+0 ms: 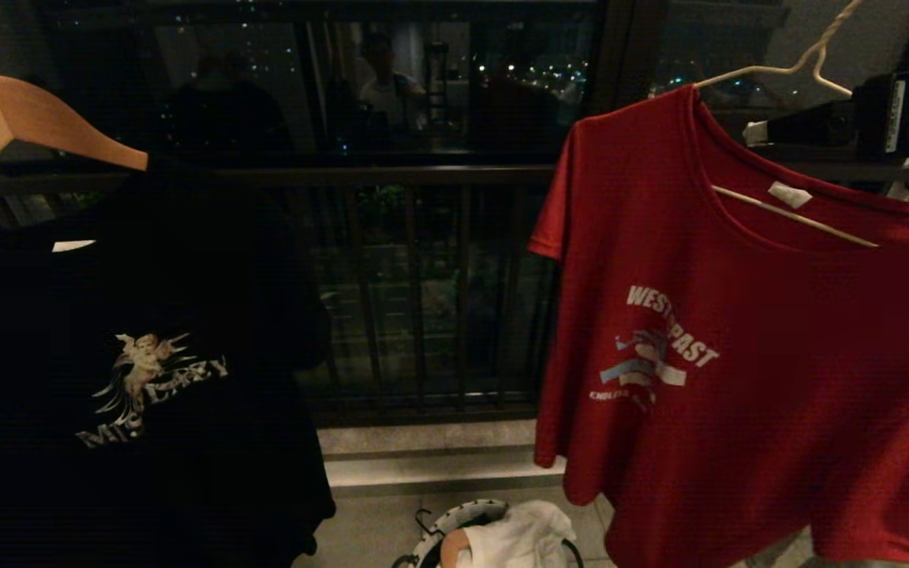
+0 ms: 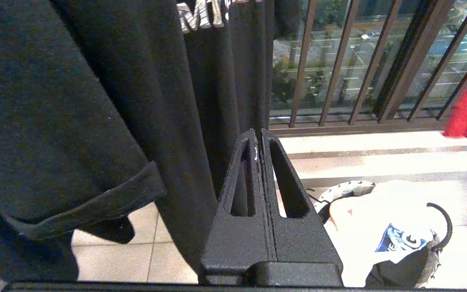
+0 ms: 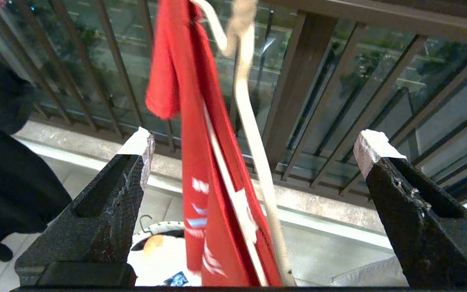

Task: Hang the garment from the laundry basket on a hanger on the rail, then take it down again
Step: Take the clothes off the clothes rack

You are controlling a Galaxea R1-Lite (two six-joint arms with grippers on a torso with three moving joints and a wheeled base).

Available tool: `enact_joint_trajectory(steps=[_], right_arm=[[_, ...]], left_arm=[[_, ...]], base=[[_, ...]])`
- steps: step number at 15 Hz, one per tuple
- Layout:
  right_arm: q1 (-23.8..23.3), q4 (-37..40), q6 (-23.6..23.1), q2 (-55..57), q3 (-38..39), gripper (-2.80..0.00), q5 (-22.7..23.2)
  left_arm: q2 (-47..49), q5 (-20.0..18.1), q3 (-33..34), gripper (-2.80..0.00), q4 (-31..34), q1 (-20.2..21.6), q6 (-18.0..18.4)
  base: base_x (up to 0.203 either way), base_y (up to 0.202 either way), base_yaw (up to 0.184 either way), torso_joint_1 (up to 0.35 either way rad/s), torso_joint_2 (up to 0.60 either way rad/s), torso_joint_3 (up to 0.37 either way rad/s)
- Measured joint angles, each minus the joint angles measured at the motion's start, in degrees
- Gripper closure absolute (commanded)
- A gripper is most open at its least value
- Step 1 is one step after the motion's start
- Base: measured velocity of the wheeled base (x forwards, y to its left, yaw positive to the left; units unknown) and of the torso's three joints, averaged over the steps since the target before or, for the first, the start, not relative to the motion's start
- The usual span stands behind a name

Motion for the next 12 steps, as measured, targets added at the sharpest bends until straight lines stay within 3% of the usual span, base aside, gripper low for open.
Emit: enact_joint_trajectory(steps=[3,4,12], right_arm=[[0.0,0.0,0.0,0.8,-0.4,-2.8,0.0],[0.0,0.0,-0.1,1.0,-0.4,0.0,0.0],[0.0,0.0,-0.1,1.4,-2.2,0.0,0.1]], left_arm=[[0.0,0.0,0.0,0.0,0.0,0.0,0.0],[0.0,0.0,0.0,0.0,0.0,0.0,0.0],[0.0,0.0,0.0,0.0,0.0,0.0,0.0]], base=[[0.0,0.0,0.0,0.0,0.0,0.0],[0.0,0.0,0.0,0.0,0.0,0.0],[0.0,0.0,0.0,0.0,0.0,0.0]])
